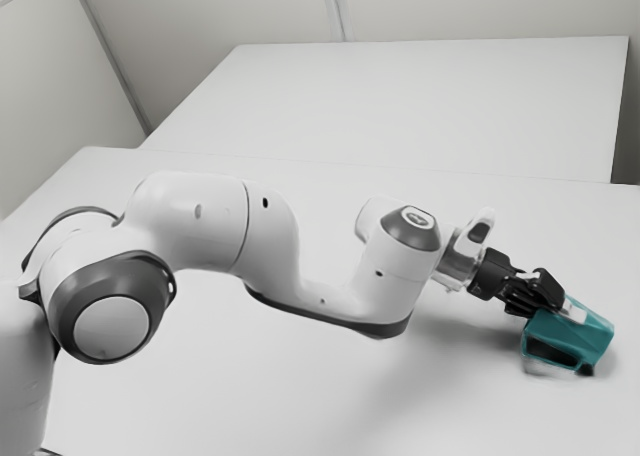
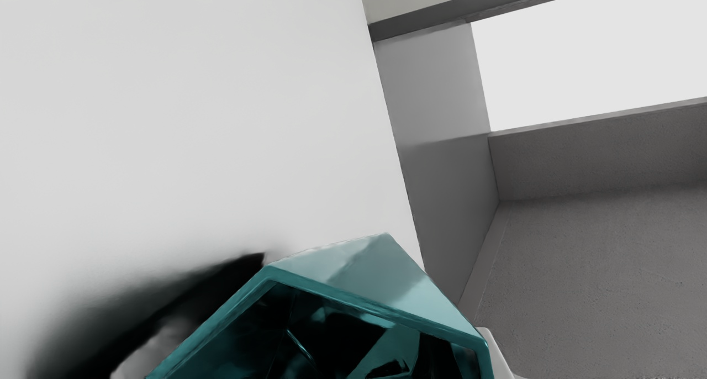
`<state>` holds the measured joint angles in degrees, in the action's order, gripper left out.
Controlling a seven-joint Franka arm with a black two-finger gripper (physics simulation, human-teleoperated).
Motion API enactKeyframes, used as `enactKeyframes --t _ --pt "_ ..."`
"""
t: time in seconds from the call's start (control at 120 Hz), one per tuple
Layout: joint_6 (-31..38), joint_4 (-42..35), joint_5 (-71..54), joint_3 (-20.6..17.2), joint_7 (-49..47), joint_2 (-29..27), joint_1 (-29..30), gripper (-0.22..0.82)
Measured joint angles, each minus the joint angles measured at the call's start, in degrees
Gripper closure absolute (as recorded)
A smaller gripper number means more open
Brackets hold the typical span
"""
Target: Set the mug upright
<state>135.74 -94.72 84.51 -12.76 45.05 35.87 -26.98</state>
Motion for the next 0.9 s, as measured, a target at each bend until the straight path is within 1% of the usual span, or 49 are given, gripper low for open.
enactKeyframes --t 0.067,0.125,0.25,0.367,0.458,0.567,0.725,0.808,0.9 --pt "0.4 -0.1 -2.1 0.3 0.2 -1.5 0.1 0.75" --pt "0.7 -0.4 -7.3 0.5 -0.2 -3.3 0.8 0.75" --pt "1.1 -2.5 -24.4 1.2 -3.5 -8.3 3.1 0.76" --pt "1.0 -6.1 -44.3 2.7 -8.8 -12.7 5.1 0.76" --pt "0.5 -9.1 -60.1 3.0 -14.1 -16.2 6.9 0.76" --pt "-1.7 -12.0 -72.2 3.6 -20.4 -20.1 9.9 0.76" --pt "-6.6 -14.5 -83.3 3.7 -28.7 -25.0 15.2 0.76" --pt "-8.6 -16.0 -86.2 3.7 -32.6 -26.9 17.3 0.76" --pt "-10.1 -17.5 -87.9 3.7 -36.4 -28.5 18.3 0.76"
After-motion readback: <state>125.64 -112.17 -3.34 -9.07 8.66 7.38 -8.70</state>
